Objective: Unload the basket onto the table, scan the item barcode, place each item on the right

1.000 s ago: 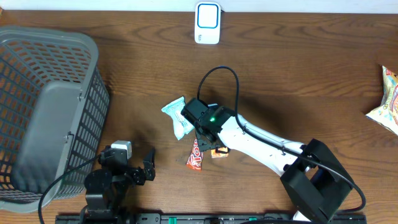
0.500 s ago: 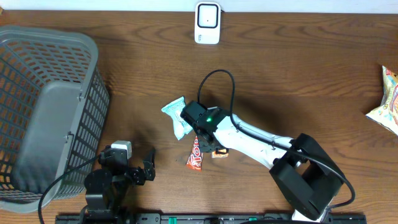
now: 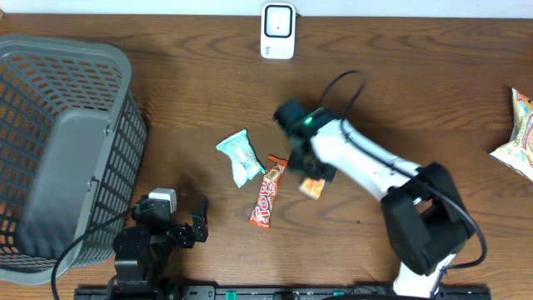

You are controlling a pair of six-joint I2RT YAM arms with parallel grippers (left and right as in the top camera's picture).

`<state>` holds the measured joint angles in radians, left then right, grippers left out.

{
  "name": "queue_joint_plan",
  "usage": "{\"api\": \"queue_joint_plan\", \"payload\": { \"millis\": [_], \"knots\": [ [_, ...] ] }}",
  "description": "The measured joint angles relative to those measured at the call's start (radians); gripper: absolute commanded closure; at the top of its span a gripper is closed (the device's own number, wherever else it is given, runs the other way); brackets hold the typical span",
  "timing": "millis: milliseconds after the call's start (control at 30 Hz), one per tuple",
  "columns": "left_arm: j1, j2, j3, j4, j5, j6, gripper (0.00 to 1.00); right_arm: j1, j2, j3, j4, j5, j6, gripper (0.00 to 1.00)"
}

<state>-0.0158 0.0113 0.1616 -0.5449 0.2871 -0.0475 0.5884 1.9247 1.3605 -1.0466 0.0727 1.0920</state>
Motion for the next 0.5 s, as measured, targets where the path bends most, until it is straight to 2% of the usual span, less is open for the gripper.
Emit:
{"api": "queue_joint_plan", "payload": {
  "millis": [200,500],
  "knots": [
    [0.0,0.0,0.0,0.0,0.0,0.0,0.0,-0.082,0.0,0.005,-0.042,-0.034,0.334,0.99],
    [0.0,0.0,0.0,0.0,0.0,0.0,0.0,-0.101,0.0,0.005,-0.028,-0.111,0.757,0.98]
  ]
}}
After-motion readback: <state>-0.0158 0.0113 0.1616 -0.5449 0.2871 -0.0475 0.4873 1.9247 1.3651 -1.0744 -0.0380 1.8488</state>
